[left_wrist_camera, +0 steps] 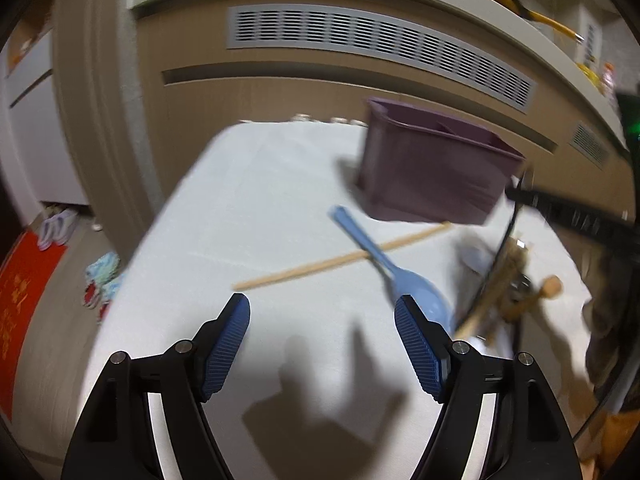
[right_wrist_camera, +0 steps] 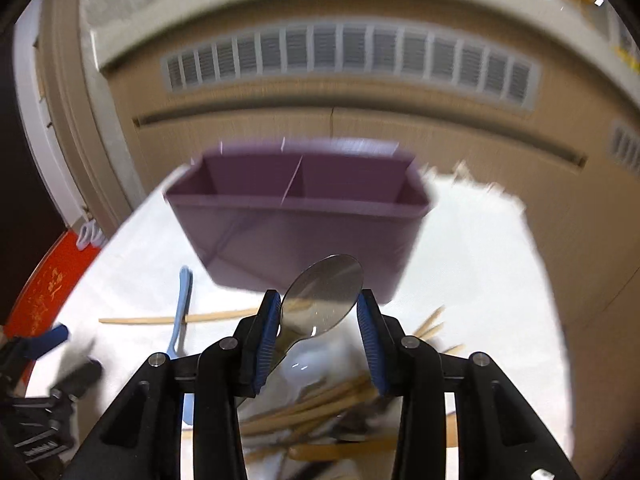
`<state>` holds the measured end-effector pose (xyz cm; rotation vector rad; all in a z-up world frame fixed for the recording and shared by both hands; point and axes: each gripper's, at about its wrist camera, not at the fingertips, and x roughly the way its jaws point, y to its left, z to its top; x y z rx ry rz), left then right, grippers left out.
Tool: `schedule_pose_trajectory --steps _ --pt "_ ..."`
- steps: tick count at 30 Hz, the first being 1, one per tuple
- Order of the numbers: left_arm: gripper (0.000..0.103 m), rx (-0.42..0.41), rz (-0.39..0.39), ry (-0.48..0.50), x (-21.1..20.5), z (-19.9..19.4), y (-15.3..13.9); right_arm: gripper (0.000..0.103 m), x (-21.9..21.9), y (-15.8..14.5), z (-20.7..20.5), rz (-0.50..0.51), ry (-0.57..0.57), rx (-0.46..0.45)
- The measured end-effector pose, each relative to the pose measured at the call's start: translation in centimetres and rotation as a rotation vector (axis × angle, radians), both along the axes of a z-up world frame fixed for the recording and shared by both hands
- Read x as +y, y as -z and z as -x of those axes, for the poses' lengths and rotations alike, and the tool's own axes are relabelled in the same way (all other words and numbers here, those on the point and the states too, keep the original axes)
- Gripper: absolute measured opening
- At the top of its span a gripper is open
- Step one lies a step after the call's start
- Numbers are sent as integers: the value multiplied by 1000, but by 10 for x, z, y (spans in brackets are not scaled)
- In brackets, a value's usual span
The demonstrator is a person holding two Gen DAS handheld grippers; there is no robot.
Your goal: Organize utensils
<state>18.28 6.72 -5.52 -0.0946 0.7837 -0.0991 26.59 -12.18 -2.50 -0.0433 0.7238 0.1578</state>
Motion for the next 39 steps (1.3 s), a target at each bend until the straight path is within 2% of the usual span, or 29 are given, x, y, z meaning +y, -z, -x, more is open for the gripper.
schedule_pose_trajectory --steps 2,3,4,9,15,18,20,22,24,27,29,33,35,39 --pt "75 13 24 47 -11 1 1 30 -14 -17 7 0 8 -60" --pt "75 20 34 68 -18 2 1 18 -20 -25 11 -5 11 -83" --pt "75 27 38 84 -24 2 2 11 -27 -31 15 -7 16 -101" --pt "75 81 18 117 -52 -3 6 11 -45 -46 30 -24 13 -134" --pt "75 85 -35 115 -68 -1 4 11 -63 -17 28 -82 7 -54" --pt "76 89 -53 129 -71 -1 7 16 -77 3 26 -93 -1 6" --pt "76 97 -47 132 -71 -2 10 24 -85 16 25 -75 5 42" --pt "76 103 -40 126 -69 -3 13 44 -92 29 19 -53 36 92" --pt "76 101 -32 119 -66 -4 13 53 -103 39 11 -87 97 148" --pt "77 77 -28 115 -64 -8 11 53 -114 53 -4 -178 195 218" --pt "82 58 -40 121 -63 -12 10 54 -115 61 -15 -203 263 240" --pt "82 36 -32 118 -52 -19 10 56 -113 67 -45 -231 392 248" --pt "82 32 -18 102 -43 -22 10 61 -108 66 -57 -194 427 236" --pt "82 28 14 65 -24 -26 13 64 -94 71 -80 -65 479 248"
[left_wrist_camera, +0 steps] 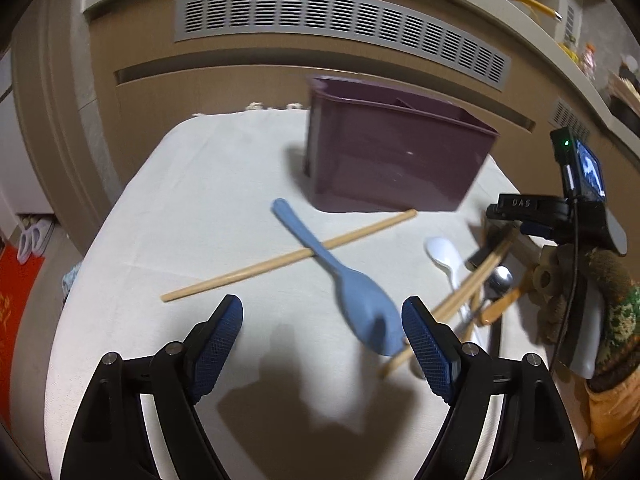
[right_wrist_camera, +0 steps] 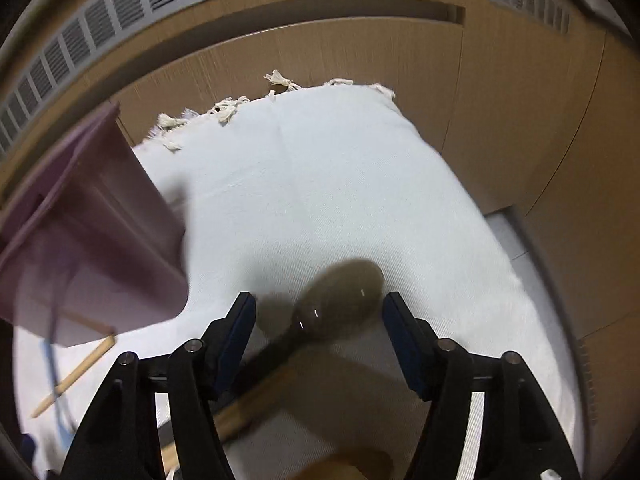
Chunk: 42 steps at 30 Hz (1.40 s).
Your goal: Organize utensils
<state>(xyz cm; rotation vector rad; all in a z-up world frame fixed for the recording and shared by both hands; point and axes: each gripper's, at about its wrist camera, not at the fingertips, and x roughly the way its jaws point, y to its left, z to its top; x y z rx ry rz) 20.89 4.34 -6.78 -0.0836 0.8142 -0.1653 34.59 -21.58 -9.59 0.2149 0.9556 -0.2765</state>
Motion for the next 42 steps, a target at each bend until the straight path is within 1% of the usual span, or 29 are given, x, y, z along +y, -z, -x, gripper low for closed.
schedule_pose_trajectory --steps 3,5,6,7,8,9,10,11,12,16,19,24,30,34,39,42 --pt "82 2 26 -29 14 -2 3 63 7 1 -9 24 -41 -5" --pt "82 8 34 -49 22 -3 5 48 11 -1 -11 27 -77 1" --pt "82 13 36 -58 26 -3 7 36 15 -3 -11 31 -114 4" --pt "82 21 38 -69 29 -3 9 27 19 -5 -9 45 -142 6" --pt "82 28 41 -76 31 -3 10 26 22 -7 -8 50 -165 3" --pt "82 37 45 -84 33 -3 12 20 24 -8 -6 44 -194 -9" --pt "82 43 47 -88 34 -2 12 16 26 -10 -3 46 -218 -21" --pt "82 44 44 -90 34 -1 12 16 29 -15 2 61 -247 -43" --pt "82 43 40 -89 33 0 12 13 31 -20 8 79 -278 -74" --pt "82 44 27 -73 27 2 8 11 39 -47 37 129 -391 -175" --pt "82 51 18 -59 20 3 6 10 38 -68 56 116 -450 -221" --pt "82 61 5 -41 10 5 1 7 34 -97 79 86 -501 -285" --pt "82 34 -27 -26 -1 13 -14 6 36 -128 102 79 -561 -372" --pt "82 32 -35 -20 -4 16 -19 5 33 -138 110 63 -569 -402" --pt "82 73 -28 -27 -8 16 -17 5 29 -149 122 43 -578 -448" --pt "82 79 -30 -22 -12 20 -18 6 27 -147 124 56 -588 -445"
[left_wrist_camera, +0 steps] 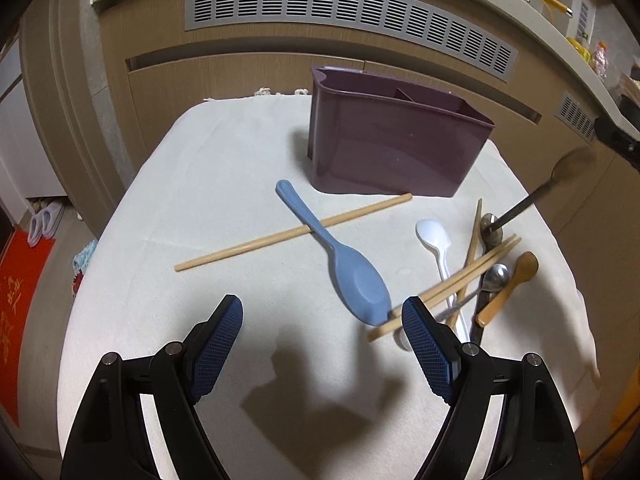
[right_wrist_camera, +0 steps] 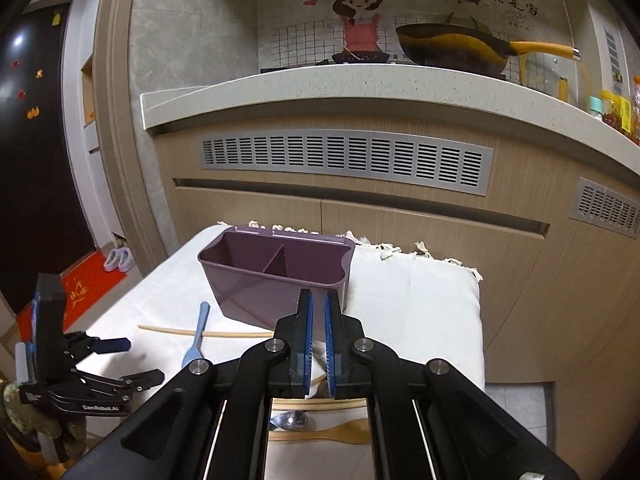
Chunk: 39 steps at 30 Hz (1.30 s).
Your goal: Organize utensils
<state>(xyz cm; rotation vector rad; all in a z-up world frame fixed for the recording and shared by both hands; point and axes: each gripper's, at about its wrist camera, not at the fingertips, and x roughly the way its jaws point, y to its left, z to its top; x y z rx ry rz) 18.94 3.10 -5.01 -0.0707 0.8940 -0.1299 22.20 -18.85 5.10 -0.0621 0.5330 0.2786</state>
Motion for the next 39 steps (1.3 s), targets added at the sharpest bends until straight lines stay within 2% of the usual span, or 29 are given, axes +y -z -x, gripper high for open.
schedule_pose_trajectory --steps 2,3,4,5,6,11,16,17,19,21,24,26,29,31,35,39 --pt "82 -2 -3 6 -3 2 -1 16 -3 11 -7 16 -25 47" --pt "82 -4 -7 8 -4 4 -2 43 -4 20 -11 21 -57 78" --pt "82 -7 -12 9 -5 5 -2 76 -3 28 -12 29 -67 92" --pt "82 -10 -16 8 -5 5 -2 86 -1 39 -12 55 -70 103" --pt "82 -12 -23 7 -4 5 -2 89 2 48 -9 79 -92 105" --pt "82 -20 -41 -11 3 4 -3 89 19 81 1 125 -245 221" --pt "82 -67 -39 -16 8 8 -7 87 29 104 28 165 -257 311" --pt "82 -72 -27 -2 5 7 -6 84 33 108 32 182 -244 317" --pt "82 -73 -23 41 -2 7 -4 60 40 114 36 189 -218 326" --pt "82 -83 -31 103 -14 8 -2 55 37 119 28 152 -190 367" --pt "76 -83 -28 246 -31 10 0 56 23 126 19 93 -128 424" --pt "64 -67 -52 329 -40 6 2 57 13 131 20 49 -105 457" --pt "51 -49 -107 434 -57 -1 4 59 7 137 26 15 -93 481" --pt "47 -31 -121 507 -68 -5 5 62 3 139 29 -12 -88 488" --pt "47 29 -109 604 -85 -17 12 66 1 139 34 -38 -86 492" --pt "47 62 -168 630 -98 -29 24 83 0 142 34 -84 -103 506"
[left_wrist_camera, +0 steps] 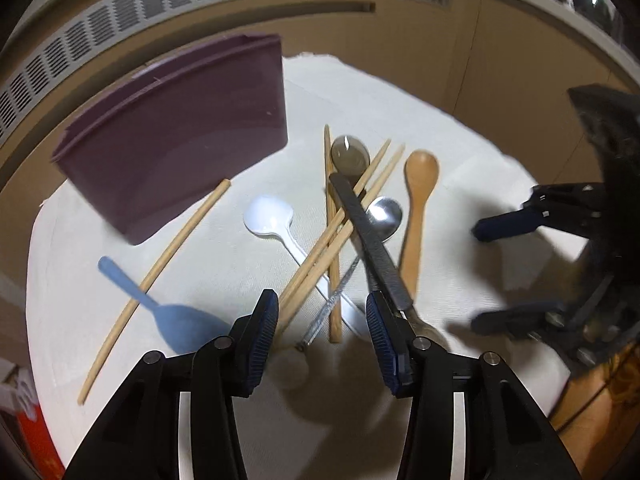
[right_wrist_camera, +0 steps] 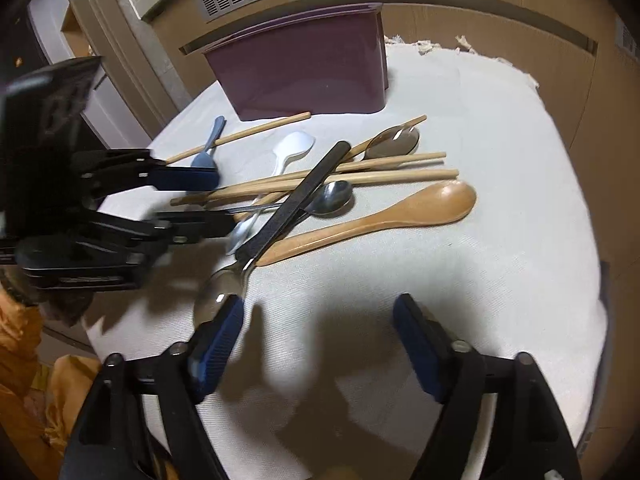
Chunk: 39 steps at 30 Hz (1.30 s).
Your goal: Organize utensils
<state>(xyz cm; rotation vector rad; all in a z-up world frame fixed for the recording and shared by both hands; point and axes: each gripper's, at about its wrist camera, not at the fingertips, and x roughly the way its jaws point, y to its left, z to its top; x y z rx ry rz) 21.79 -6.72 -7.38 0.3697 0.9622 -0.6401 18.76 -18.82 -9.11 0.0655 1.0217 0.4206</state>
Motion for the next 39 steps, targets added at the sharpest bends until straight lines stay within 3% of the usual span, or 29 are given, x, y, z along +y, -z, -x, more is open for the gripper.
schedule_pose_trajectory --steps 4,8,12,14,18,21,24,27,30,33,39 --pt "47 51 1 -28 -2 -16 7 103 1 4 1 -74 -22 23" --pt "28 69 33 -51 0 -20 7 103 0 5 1 -98 14 39" --pt "16 62 52 -59 4 -14 5 103 -4 4 -1 -143 62 66" --pt "8 58 77 -70 7 -12 2 103 0 3 -2 -105 32 67" --pt "7 31 147 -108 24 -2 -13 103 13 1 0 8 -3 28" --pt "7 5 174 -141 34 4 -22 102 19 -13 -1 109 33 -92" --pt "6 -3 189 -172 48 10 -28 86 16 -24 -16 135 92 -141" --pt "6 18 185 -201 60 16 -26 65 10 -26 -39 130 146 -102" --pt "6 42 168 -220 71 25 -20 55 12 -23 -54 158 185 -89" --pt "6 47 151 -261 81 33 -12 29 31 -15 -60 166 153 -65" --pt "6 99 166 -317 97 36 2 22 61 -2 -65 153 135 -30"
